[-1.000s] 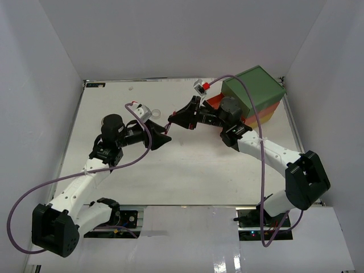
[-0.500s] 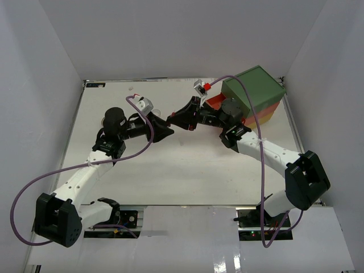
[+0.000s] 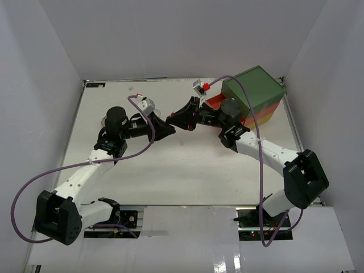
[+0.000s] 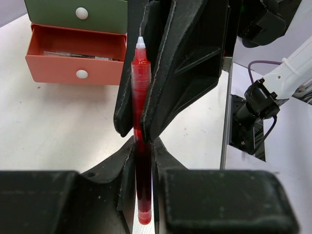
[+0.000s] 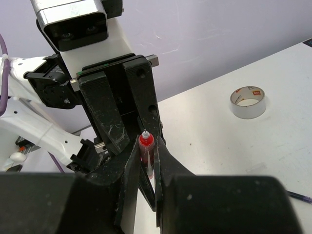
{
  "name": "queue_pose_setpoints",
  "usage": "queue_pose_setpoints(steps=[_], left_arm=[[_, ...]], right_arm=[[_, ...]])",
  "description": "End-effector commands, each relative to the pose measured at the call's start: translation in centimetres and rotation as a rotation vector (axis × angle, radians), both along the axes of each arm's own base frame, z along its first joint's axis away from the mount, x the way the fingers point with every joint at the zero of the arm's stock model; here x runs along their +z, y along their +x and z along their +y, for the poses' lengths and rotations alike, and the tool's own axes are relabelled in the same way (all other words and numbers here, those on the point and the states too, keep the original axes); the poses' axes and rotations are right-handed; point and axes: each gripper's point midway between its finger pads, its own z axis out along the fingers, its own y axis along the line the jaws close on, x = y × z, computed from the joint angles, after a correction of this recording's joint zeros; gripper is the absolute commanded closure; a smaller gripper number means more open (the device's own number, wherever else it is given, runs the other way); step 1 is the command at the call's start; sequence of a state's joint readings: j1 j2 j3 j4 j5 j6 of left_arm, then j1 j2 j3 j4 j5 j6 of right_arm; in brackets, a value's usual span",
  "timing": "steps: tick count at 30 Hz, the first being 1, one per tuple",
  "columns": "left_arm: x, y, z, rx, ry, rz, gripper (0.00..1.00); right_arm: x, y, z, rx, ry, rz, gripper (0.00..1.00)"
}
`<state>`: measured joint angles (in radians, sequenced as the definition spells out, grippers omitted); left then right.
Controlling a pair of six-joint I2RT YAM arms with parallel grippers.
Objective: Sort the stationery into containers
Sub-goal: Close the pen cap on the pen.
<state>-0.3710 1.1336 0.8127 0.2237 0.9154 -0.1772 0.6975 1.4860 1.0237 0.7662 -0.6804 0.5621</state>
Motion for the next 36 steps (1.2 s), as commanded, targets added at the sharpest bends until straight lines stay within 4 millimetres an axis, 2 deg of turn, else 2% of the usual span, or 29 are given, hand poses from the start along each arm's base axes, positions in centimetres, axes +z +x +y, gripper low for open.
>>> queue_pose_setpoints(steps=[1, 9, 15, 20, 21, 25, 26, 29, 31, 32, 34, 35, 36], left_arm=[[2.1, -0.2, -0.3, -0.024, -0.027, -0.064, 0.77], [1.6, -0.4, -0.3, -0.025, -0.026, -0.051, 0.92], [1.0, -0.2, 0.0, 0.006, -0.021, -0.035, 1.0], [0.1, 0.0, 0.1, 0.024, -0.011, -0.004, 1.0], [0.0, 0.0, 0.1, 0.024, -0.01, -0.001, 1.0], [-0.4, 0.4, 0.2, 0.049, -0.001, 0.012, 1.0], [-0.8, 0.8, 0.4, 0.077, 0.011, 0.025, 1.0], [-1.7, 2.1, 1.1, 0.163, 0.045, 0.05, 1.0], [-2.3, 3.2, 1.6, 0.229, 0.069, 0.069, 1.0], [-3.0, 4.4, 2.5, 0.323, 0.095, 0.092, 1.0], [-3.7, 5.7, 3.7, 0.428, 0.126, 0.133, 1.0], [-3.9, 7.1, 5.1, 0.541, 0.146, 0.139, 1.0], [-5.2, 7.4, 5.9, 0.596, 0.185, 0.191, 1.0]], right_arm=[[0.7, -0.8, 0.4, 0.033, 0.029, -0.035, 0.92], [0.2, -0.6, 0.4, 0.023, 0.019, -0.031, 0.92], [-0.7, -0.4, -0.3, -0.027, -0.012, -0.041, 0.74], [-2.2, -0.2, -1.3, -0.059, -0.034, -0.026, 0.59], [-2.1, -0.1, -1.6, -0.067, -0.034, -0.032, 0.51], [-2.7, 0.0, -2.6, -0.098, -0.062, -0.039, 0.33], [-2.9, 0.2, -3.0, -0.111, -0.072, -0.039, 0.3], [-4.2, 1.3, -4.4, -0.199, -0.126, -0.039, 0.08], [-4.5, 2.1, -5.3, -0.277, -0.159, -0.034, 0.1], [-5.8, 2.8, -5.8, -0.326, -0.211, 0.003, 0.1], [-6.4, 3.6, -6.3, -0.371, -0.265, -0.019, 0.1], [-7.5, 4.0, -6.6, -0.392, -0.308, 0.003, 0.1], [-7.9, 4.5, -6.8, -0.419, -0.329, 0.005, 0.1]])
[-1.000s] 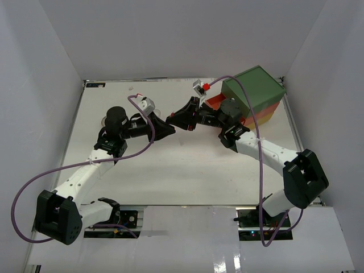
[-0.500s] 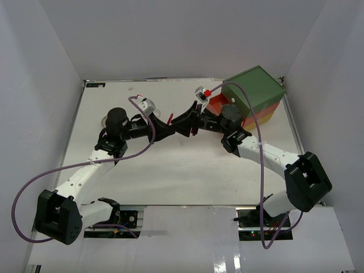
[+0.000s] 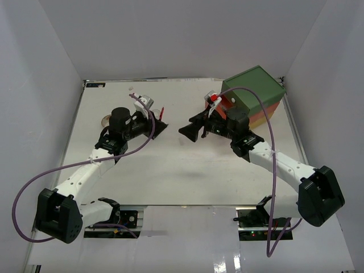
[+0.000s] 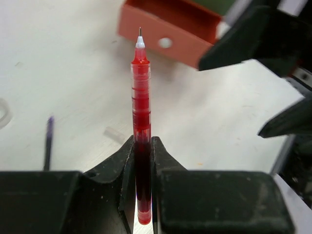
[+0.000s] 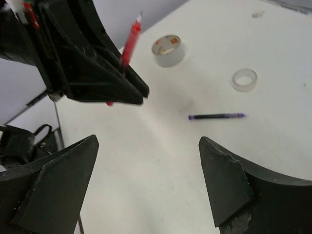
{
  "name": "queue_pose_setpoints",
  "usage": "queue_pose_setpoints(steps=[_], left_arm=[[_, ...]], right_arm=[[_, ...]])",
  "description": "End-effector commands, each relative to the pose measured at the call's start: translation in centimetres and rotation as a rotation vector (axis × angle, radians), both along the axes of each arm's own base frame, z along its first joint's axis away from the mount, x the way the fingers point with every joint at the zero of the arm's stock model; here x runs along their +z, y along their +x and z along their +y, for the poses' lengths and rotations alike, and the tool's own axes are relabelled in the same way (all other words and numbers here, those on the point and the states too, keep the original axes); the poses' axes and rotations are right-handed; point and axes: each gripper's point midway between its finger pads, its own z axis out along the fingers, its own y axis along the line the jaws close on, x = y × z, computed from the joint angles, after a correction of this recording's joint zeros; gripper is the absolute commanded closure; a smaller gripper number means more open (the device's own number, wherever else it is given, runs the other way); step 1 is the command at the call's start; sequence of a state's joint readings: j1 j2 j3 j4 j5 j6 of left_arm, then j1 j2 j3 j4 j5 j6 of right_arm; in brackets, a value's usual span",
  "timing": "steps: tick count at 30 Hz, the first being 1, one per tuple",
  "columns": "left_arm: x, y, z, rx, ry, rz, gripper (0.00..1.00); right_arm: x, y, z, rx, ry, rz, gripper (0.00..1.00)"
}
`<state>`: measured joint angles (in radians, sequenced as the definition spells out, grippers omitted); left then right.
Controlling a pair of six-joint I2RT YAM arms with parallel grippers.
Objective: Sort the stationery into containers
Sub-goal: Close the pen cap on the pen.
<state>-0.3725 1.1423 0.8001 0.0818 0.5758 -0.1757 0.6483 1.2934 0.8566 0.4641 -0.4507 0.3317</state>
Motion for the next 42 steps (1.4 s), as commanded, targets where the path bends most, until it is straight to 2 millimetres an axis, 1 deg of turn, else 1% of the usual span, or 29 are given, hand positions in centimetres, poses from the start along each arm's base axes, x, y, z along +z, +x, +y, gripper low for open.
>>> queue_pose_setpoints(steps=[1, 2, 3, 4, 5, 6, 7, 8, 9, 10, 11, 12, 13, 14, 15, 16, 17, 18, 19, 21, 25, 26, 27, 28, 34, 37, 38, 42], left_arm=[[-1.5, 3.3, 3.9, 0.305, 0.113, 0.075, 1.0], [-2.0, 3.7, 4.6, 0.349, 0.134, 0.094, 1.0], [-2.1, 4.5, 5.7, 0.427, 0.156, 0.102, 1.0], [-2.5, 4.6, 6.2, 0.454, 0.172, 0.115, 1.0], [-3.0, 4.6, 6.6, 0.475, 0.186, 0.138, 1.0], [-3.2, 4.7, 7.1, 0.5, 0.198, 0.143, 1.0], [-3.3, 4.6, 7.4, 0.512, 0.204, 0.149, 1.0], [-3.3, 4.6, 7.6, 0.524, 0.206, 0.152, 1.0], [-3.2, 4.6, 7.9, 0.542, 0.211, 0.148, 1.0], [-3.2, 4.5, 8.3, 0.552, 0.212, 0.146, 1.0], [-3.1, 4.4, 8.3, 0.553, 0.211, 0.144, 1.0], [-3.1, 4.5, 8.9, 0.582, 0.219, 0.136, 1.0], [-2.9, 4.3, 9.2, 0.59, 0.216, 0.127, 1.0], [-2.8, 4.2, 9.3, 0.594, 0.212, 0.121, 1.0], [-2.4, 4.3, 9.4, 0.601, 0.203, 0.107, 1.0], [-2.6, 4.2, 9.7, 0.614, 0.204, 0.105, 1.0], [-2.2, 4.1, 10.0, 0.625, 0.2, 0.093, 1.0], [-2.1, 4.1, 10.2, 0.634, 0.201, 0.085, 1.0], [-2.0, 4.1, 10.4, 0.648, 0.203, 0.079, 1.0], [-2.1, 4.1, 10.5, 0.65, 0.203, 0.078, 1.0], [-2.4, 4.0, 9.9, 0.619, 0.199, 0.092, 1.0], [-2.5, 4.0, 9.7, 0.609, 0.197, 0.094, 1.0], [-2.6, 4.0, 9.7, 0.607, 0.2, 0.099, 1.0], [-2.6, 4.0, 9.6, 0.604, 0.199, 0.099, 1.0], [-2.6, 3.9, 9.5, 0.596, 0.199, 0.1, 1.0], [-2.7, 3.9, 9.5, 0.592, 0.202, 0.099, 1.0], [-2.7, 3.9, 9.5, 0.591, 0.202, 0.101, 1.0], [-2.6, 3.8, 9.3, 0.58, 0.197, 0.098, 1.0]], right_arm=[[-2.2, 2.1, -1.3, -0.12, -0.129, 0.015, 0.1], [-2.8, 2.5, -1.5, -0.144, -0.154, 0.019, 0.1], [-4.0, 2.7, -1.2, -0.148, -0.194, 0.049, 0.1], [-4.7, 2.9, -1.1, -0.154, -0.22, 0.06, 0.09], [-6.4, 3.4, -0.7, -0.169, -0.272, 0.078, 0.06], [-7.7, 3.4, -0.8, -0.176, -0.32, 0.106, 0.05], [-7.6, 4.2, -0.5, -0.204, -0.342, 0.103, 0.04], [-9.4, 4.4, 0.1, -0.199, -0.395, 0.127, 0.01], [-10.7, 4.3, 0.0, -0.203, -0.445, 0.154, 0.0], [-10.3, 5.1, 0.5, -0.228, -0.459, 0.142, 0.01], [-12.1, 5.3, 1.2, -0.219, -0.503, 0.161, 0.07], [-12.9, 5.3, 1.2, -0.221, -0.536, 0.183, 0.09], [-13.2, 5.7, 1.6, -0.233, -0.557, 0.197, 0.11], [-14.8, 5.8, 1.9, -0.233, -0.591, 0.226, 0.16], [-15.4, 6.0, 2.1, -0.242, -0.602, 0.242, 0.17], [-16.2, 6.1, 2.1, -0.25, -0.629, 0.26, 0.19], [-16.9, 6.9, 2.5, -0.274, -0.648, 0.263, 0.23], [-17.3, 7.1, 2.6, -0.281, -0.66, 0.266, 0.25], [-17.9, 7.5, 2.9, -0.287, -0.674, 0.277, 0.32], [-18.6, 7.8, 3.1, -0.293, -0.686, 0.29, 0.37], [-19.9, 8.5, 3.1, -0.319, -0.723, 0.307, 0.39], [-20.8, 8.5, 2.9, -0.321, -0.742, 0.319, 0.42], [-20.7, 8.7, 3.1, -0.324, -0.743, 0.318, 0.43], [-21.3, 8.7, 3.1, -0.326, -0.754, 0.326, 0.44], [-22.3, 9.1, 3.3, -0.334, -0.767, 0.339, 0.51], [-22.6, 9.4, 3.1, -0.352, -0.777, 0.338, 0.54], [-22.8, 9.4, 3.0, -0.353, -0.782, 0.34, 0.57], [-23.4, 9.1, 2.9, -0.348, -0.788, 0.354, 0.6]])
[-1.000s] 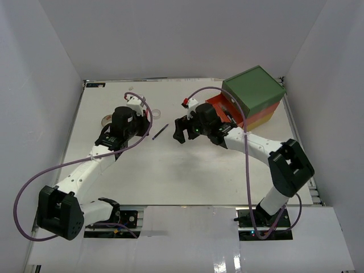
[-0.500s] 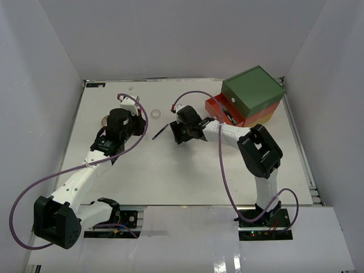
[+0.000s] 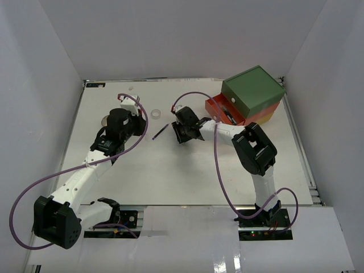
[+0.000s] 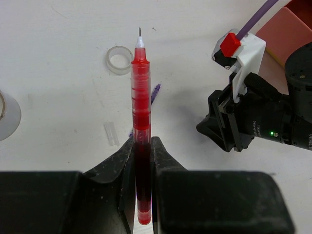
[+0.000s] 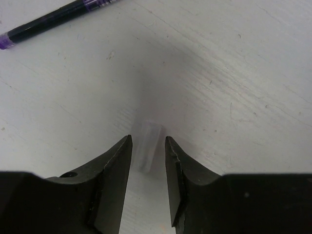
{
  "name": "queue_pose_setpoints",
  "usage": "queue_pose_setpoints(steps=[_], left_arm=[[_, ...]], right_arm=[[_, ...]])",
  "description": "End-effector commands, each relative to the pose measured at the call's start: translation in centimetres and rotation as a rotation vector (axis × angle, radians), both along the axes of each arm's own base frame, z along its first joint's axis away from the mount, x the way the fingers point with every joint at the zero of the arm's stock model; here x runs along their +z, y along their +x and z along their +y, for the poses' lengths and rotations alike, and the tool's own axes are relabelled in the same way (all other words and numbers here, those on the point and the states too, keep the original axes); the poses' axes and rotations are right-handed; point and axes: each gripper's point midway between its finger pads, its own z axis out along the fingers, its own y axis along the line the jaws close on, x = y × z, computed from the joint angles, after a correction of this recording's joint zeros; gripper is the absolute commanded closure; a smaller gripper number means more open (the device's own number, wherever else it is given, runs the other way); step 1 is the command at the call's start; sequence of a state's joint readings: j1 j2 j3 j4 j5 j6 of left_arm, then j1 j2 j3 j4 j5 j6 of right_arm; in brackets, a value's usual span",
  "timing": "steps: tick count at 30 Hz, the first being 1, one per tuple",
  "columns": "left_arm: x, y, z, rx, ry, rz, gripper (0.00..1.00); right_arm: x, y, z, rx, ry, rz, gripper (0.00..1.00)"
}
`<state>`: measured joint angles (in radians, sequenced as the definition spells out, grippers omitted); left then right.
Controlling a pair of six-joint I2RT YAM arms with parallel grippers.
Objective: Sort the stationery into containers
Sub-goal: Close the pen cap on the pen.
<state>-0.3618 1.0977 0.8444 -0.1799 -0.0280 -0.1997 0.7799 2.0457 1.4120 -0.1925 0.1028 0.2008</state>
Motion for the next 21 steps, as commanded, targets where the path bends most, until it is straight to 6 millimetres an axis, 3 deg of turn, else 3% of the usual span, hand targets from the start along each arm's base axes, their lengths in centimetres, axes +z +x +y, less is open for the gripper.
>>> queue_pose_setpoints(steps=[1, 8, 14, 19, 20, 21], left_arm=[[0.3, -0.2, -0.2, -0.016, -0.012, -0.009, 1.0], [0.3, -0.4, -0.7, -0.049, -0.017, -0.009, 1.0], [0.8, -0.9, -1.9, -0.131, -0.039, -0.031, 1.0], [2.0, -1.7, -3.2, -0.224, -0.069, -0.08, 1.0], [2.5, -1.9, -3.5, -0.242, -0.079, -0.102, 1.0], [2.6, -2.3, -3.9, -0.272, -0.089, -0.107, 1.0]], right_arm=[[0.4, 0.6, 0.4, -0.015, 0.003, -0.012, 0.6], [-0.1, 0.4, 0.2, -0.015, -0.006, -0.004, 0.69], [1.2, 0.1, 0.5, 0.007, 0.021, -0.013, 0.89], [6.2, 0.1, 0.8, 0.035, 0.101, -0.092, 0.92], [8.7, 0.0, 0.9, 0.047, 0.144, -0.129, 0.92], [9.8, -0.1, 0.9, 0.053, 0.175, -0.159, 0.92]])
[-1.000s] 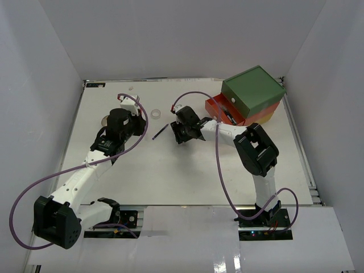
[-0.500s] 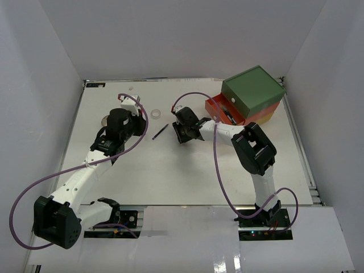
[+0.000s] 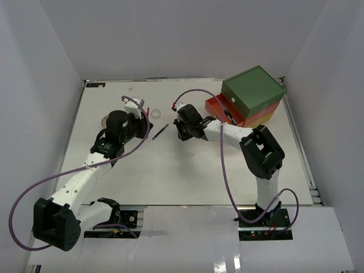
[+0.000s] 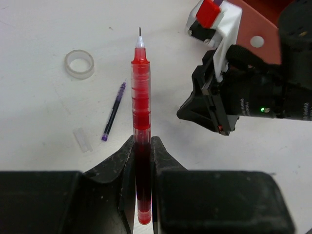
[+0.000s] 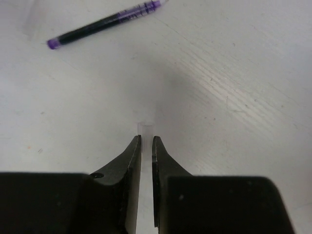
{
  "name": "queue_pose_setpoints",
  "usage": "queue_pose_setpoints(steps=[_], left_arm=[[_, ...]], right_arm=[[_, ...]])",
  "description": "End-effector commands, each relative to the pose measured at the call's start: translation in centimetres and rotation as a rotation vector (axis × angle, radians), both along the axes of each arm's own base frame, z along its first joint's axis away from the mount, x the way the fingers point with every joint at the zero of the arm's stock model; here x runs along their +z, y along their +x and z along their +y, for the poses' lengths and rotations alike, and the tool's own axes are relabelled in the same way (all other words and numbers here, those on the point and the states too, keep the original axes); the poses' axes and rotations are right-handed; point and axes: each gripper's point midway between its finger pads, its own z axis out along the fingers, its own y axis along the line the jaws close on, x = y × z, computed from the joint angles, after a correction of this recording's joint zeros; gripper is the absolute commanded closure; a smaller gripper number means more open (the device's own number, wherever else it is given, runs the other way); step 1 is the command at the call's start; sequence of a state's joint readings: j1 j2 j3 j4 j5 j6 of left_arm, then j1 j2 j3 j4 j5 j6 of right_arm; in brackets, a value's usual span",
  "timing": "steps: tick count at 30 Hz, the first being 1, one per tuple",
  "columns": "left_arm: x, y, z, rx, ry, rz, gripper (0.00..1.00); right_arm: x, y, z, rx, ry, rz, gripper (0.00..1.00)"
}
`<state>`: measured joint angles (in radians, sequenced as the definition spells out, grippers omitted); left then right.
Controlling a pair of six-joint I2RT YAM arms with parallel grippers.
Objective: Sort the stationery into containers
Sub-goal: Close the pen cap on the pen.
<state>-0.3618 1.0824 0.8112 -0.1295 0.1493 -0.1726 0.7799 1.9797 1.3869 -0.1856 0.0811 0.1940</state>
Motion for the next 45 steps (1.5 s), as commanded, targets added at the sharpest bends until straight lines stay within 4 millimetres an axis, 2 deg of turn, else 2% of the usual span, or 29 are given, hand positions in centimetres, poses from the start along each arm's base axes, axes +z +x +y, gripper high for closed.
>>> queue_pose_setpoints(steps=[1, 2, 3, 4, 5, 6, 7, 8, 10, 11, 16, 20, 23, 28, 35, 45], left_arm=[[3.0, -1.3, -1.3, -0.109, -0.057, -0.109, 1.0], [3.6, -1.4, -1.5, -0.122, -0.067, -0.135, 1.0], [3.7, -1.8, -1.9, -0.151, -0.078, -0.14, 1.0], [4.2, -2.2, -2.0, -0.167, -0.085, -0.16, 1.0], [4.5, -2.5, -2.2, -0.182, -0.093, -0.17, 1.0], [5.3, -2.6, -2.4, -0.199, -0.108, -0.207, 1.0], [5.5, -3.4, -2.9, -0.246, -0.122, -0.217, 1.0], [6.0, -3.7, -3.3, -0.273, -0.132, -0.241, 1.0], [6.6, -4.8, -4.1, -0.348, -0.157, -0.266, 1.0], [6.8, -5.3, -4.4, -0.373, -0.164, -0.278, 1.0], [7.4, -7.5, -5.9, -0.526, -0.209, -0.305, 1.0], [7.5, -8.1, -6.3, -0.572, -0.218, -0.308, 1.0], [7.4, -8.3, -6.4, -0.584, -0.223, -0.31, 1.0], [7.0, -8.2, -6.6, -0.587, -0.225, -0.295, 1.0], [6.7, -8.2, -6.9, -0.592, -0.227, -0.285, 1.0], [6.8, -8.5, -7.2, -0.615, -0.235, -0.289, 1.0]], right_arm=[[8.8, 0.2, 1.0, 0.043, 0.167, -0.165, 0.92], [10.1, 0.1, 1.0, 0.056, 0.195, -0.196, 0.92], [12.9, -0.1, 1.0, 0.063, 0.243, -0.249, 0.92], [13.8, -0.1, 0.9, 0.066, 0.257, -0.271, 0.92], [15.8, -0.3, 0.6, 0.07, 0.285, -0.308, 0.92], [16.9, -0.5, 0.5, 0.077, 0.296, -0.332, 0.92], [18.0, -0.4, 0.4, 0.076, 0.321, -0.362, 0.92], [20.2, -0.7, 0.2, 0.08, 0.36, -0.406, 0.92], [22.2, -0.9, 0.0, 0.079, 0.408, -0.458, 0.92], [24.1, -1.2, -0.4, 0.076, 0.441, -0.496, 0.92], [30.4, -2.2, -1.2, 0.068, 0.612, -0.663, 0.92], [33.7, -3.2, -1.5, 0.075, 0.741, -0.741, 0.92], [35.4, -4.0, -1.5, 0.083, 0.847, -0.763, 0.92], [36.9, -5.6, -1.1, 0.124, 0.995, -0.748, 0.92], [37.7, -7.6, -1.1, 0.159, 1.175, -0.695, 0.92], [38.3, -9.4, -0.1, 0.263, 1.29, -0.672, 0.92]])
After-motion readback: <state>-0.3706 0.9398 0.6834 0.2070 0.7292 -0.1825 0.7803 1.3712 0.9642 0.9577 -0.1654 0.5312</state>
